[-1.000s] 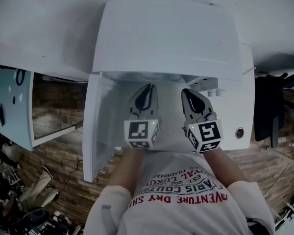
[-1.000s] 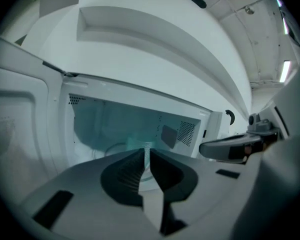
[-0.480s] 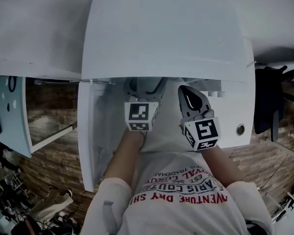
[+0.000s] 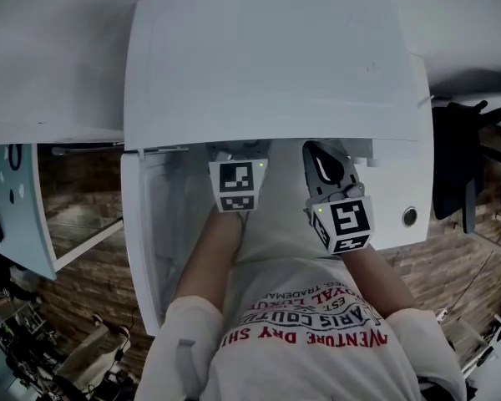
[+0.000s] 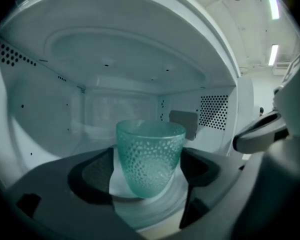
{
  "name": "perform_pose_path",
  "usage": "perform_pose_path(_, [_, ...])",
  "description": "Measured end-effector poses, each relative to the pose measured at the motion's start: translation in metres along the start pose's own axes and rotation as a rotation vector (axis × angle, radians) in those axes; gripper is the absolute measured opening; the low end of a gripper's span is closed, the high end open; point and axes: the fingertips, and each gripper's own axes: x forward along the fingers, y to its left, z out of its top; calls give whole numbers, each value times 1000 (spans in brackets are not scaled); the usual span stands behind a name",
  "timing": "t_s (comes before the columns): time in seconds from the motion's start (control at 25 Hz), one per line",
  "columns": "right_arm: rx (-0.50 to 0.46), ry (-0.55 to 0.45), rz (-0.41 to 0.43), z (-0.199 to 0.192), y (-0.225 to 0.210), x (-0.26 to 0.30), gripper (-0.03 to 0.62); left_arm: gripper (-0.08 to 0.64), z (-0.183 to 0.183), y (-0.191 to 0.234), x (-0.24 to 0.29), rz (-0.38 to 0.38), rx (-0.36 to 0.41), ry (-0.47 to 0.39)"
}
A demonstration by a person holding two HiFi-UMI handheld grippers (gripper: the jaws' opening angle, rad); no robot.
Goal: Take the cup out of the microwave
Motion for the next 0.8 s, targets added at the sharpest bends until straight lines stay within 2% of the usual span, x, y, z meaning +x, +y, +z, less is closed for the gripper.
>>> perform_pose_path(0.2, [0,-2,-9,-1,-3,-2,12,399,-3,3,5,16,12,32])
perform_pose_path(0.28, [1,0,-10,-2,-3,-2,12,368,-4,4,5,16,13,37])
perform_pose_path(0.8, [-18,-14,10,5,3,-14,12,364,-2,-6,-18,4,0,52])
